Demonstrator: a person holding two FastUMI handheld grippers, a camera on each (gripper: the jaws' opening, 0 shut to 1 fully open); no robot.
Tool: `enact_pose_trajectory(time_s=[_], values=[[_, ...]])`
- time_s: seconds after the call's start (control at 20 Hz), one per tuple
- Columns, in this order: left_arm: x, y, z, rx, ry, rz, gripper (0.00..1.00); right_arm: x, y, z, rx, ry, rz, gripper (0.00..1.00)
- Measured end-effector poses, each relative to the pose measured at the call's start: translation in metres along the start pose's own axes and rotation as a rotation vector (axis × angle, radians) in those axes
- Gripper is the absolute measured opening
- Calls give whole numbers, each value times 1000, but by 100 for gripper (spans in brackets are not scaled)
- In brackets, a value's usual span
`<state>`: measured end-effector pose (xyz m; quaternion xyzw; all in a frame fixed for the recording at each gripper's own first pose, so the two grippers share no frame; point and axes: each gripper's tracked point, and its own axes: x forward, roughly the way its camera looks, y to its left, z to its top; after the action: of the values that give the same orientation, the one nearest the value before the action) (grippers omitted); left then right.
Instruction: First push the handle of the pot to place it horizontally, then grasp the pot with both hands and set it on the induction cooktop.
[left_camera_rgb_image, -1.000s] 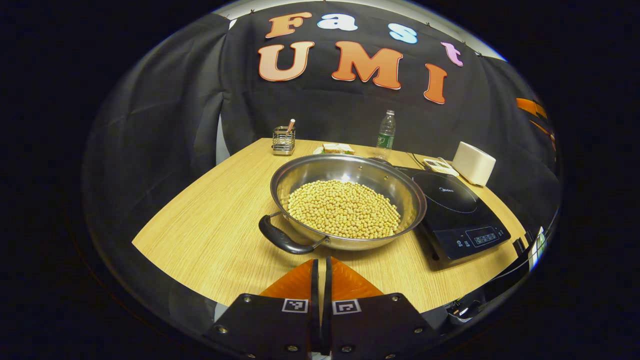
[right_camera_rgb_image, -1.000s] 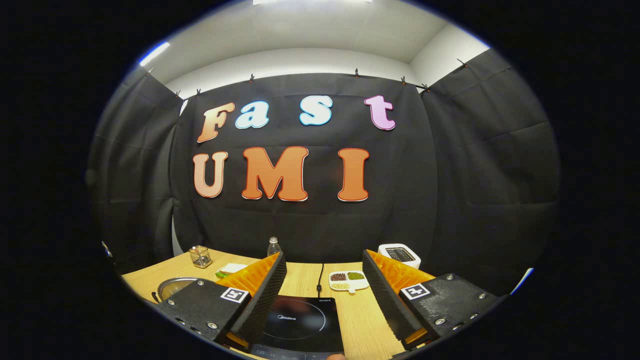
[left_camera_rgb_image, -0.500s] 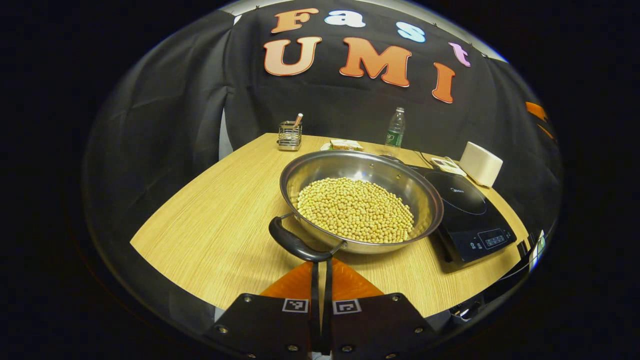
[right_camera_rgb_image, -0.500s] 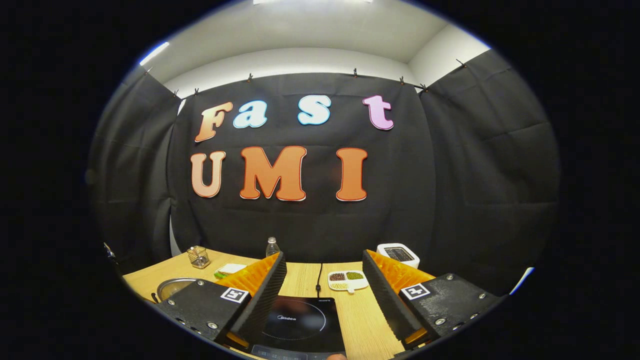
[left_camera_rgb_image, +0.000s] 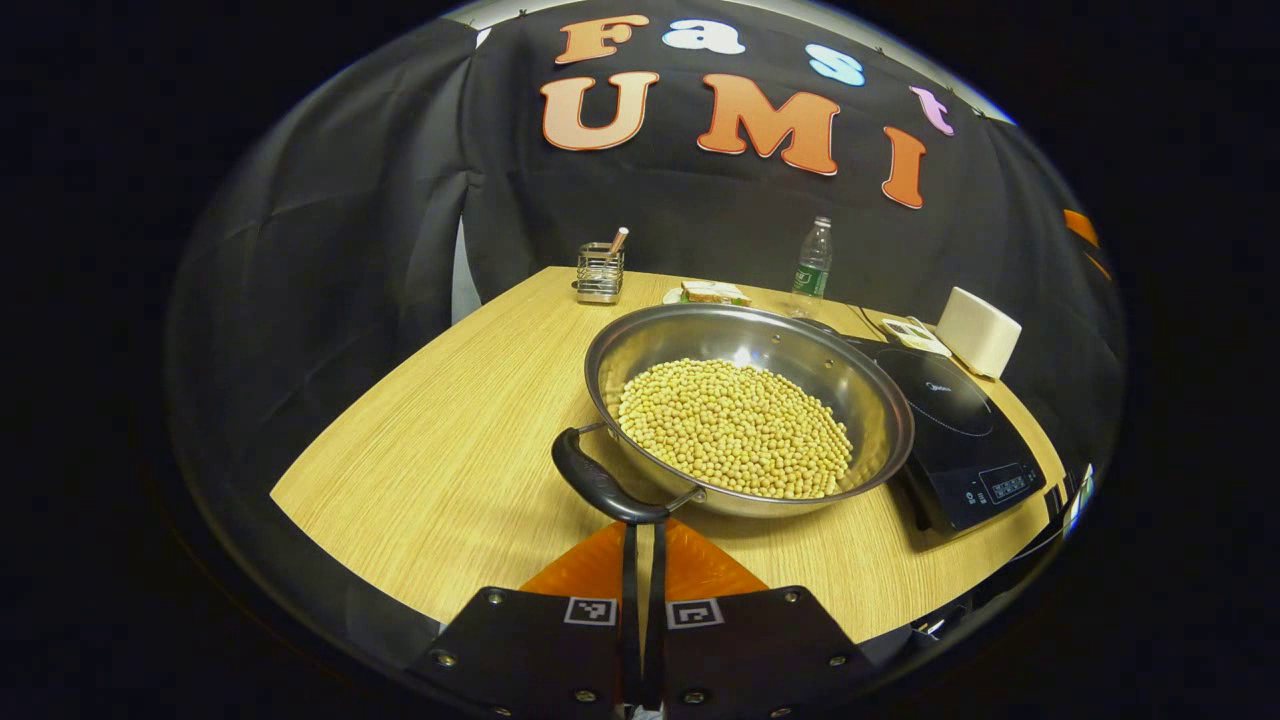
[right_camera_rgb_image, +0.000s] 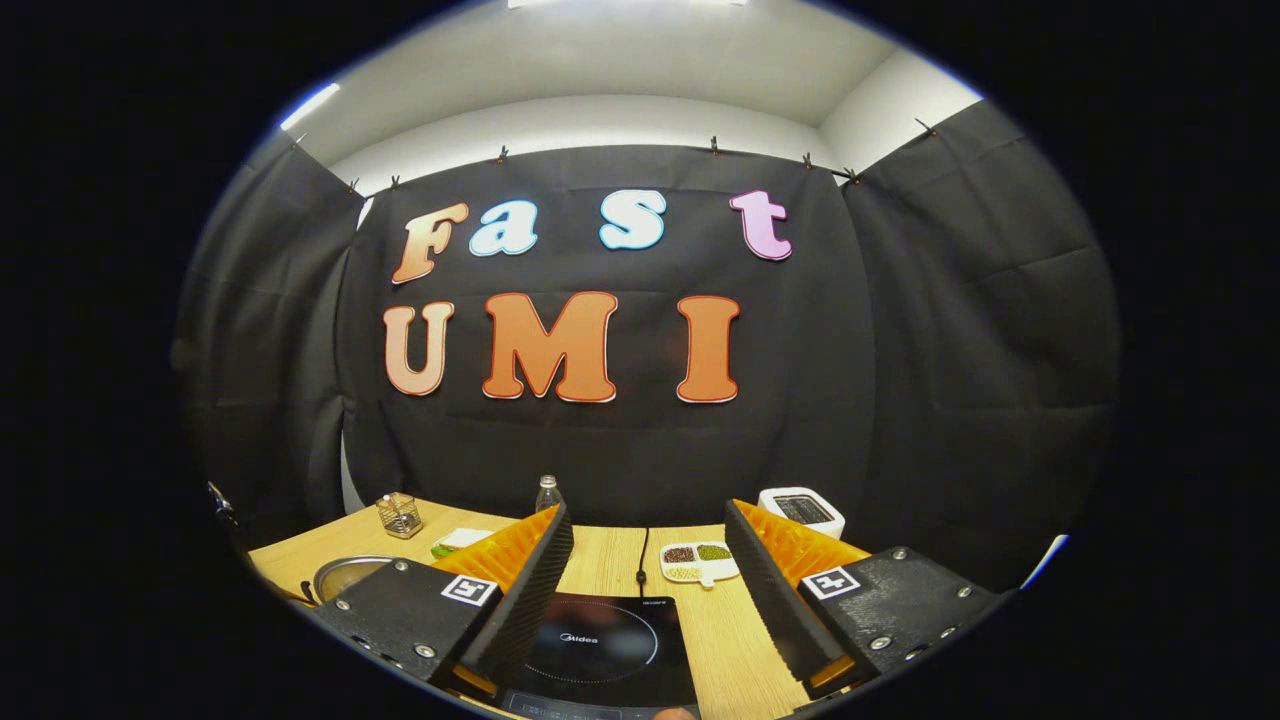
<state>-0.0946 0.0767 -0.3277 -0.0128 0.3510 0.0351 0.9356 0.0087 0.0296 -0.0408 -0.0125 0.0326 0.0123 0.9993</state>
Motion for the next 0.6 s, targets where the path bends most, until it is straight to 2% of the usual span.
enact_pose_trajectory(time_s=[0.05, 0.1, 0.15, 0.2, 0.25, 0.4, 0.45, 0.5, 0.55, 0.6], values=[[2, 2, 0, 6, 0, 6, 4, 0, -1, 1, 0, -1, -2, 95], [4, 6, 2, 13, -4, 14, 3, 0, -1, 1, 0, -3, -4, 100], [5, 10, 5, 19, -8, 19, 4, 1, -1, 1, 1, -4, -7, 95], [7, 14, 6, 26, -11, 24, 4, 2, -1, 0, 2, -3, -11, 95], [11, 18, 9, 30, -15, 26, 3, 3, -1, -2, 4, 0, -13, 100], [20, 30, 9, 38, -29, 40, 3, 4, 3, -4, 7, 9, -15, 100], [21, 34, 9, 44, -35, 43, 3, 4, 4, -5, 7, 11, -16, 95], [23, 37, 12, 49, -39, 44, 3, 2, 5, -6, 9, 10, -15, 95], [25, 41, 14, 52, -41, 46, 3, 2, 8, -5, 9, 10, -13, 95], [28, 45, 14, 54, -42, 48, 3, 2, 10, -6, 8, 10, -11, 100]])
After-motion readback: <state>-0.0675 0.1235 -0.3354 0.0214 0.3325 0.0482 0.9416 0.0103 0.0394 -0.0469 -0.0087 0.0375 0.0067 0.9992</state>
